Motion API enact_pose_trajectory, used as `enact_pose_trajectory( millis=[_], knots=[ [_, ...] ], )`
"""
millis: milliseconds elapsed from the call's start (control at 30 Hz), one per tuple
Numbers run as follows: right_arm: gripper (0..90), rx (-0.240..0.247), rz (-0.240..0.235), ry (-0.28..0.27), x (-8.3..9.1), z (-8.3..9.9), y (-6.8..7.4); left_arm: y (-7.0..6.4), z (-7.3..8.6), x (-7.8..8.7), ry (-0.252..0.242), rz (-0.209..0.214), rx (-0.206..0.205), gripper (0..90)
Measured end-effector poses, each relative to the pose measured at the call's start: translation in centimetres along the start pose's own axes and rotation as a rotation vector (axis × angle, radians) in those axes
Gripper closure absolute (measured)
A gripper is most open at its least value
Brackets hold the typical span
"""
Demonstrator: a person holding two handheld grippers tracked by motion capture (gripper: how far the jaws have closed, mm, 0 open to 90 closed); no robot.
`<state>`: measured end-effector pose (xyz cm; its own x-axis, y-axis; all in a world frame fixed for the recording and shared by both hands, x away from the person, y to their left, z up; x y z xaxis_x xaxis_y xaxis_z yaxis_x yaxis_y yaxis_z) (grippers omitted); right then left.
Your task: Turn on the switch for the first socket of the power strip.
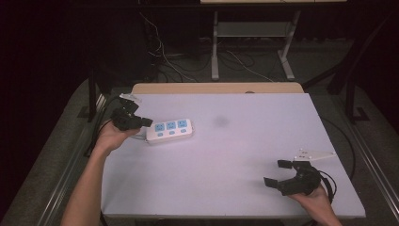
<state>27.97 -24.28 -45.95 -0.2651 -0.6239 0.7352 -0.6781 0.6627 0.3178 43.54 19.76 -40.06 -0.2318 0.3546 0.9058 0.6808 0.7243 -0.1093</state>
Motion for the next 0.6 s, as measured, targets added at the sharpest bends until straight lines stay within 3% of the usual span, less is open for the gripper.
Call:
enact_pose_trajectory(
  millis=[600],
  knots=[
    [0.2, 0.007, 0.006, 0.004, 0.0, 0.1, -0.1, 0.1, -0.5, -3.1, 0.047, 0.017, -0.009, 89.0]
  ],
)
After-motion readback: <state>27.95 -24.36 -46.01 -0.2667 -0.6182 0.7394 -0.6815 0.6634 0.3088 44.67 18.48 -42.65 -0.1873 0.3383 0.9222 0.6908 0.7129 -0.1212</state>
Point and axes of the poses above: each handheld gripper's, and its own axes: x roughly backward along the jaws, z roughly out of its underside, y roughly to its left, the point moved 7 cm from there along -x, roughly forward along the jaws, and after that the axes turned 15 degrees about y, right-handed, at the moved point
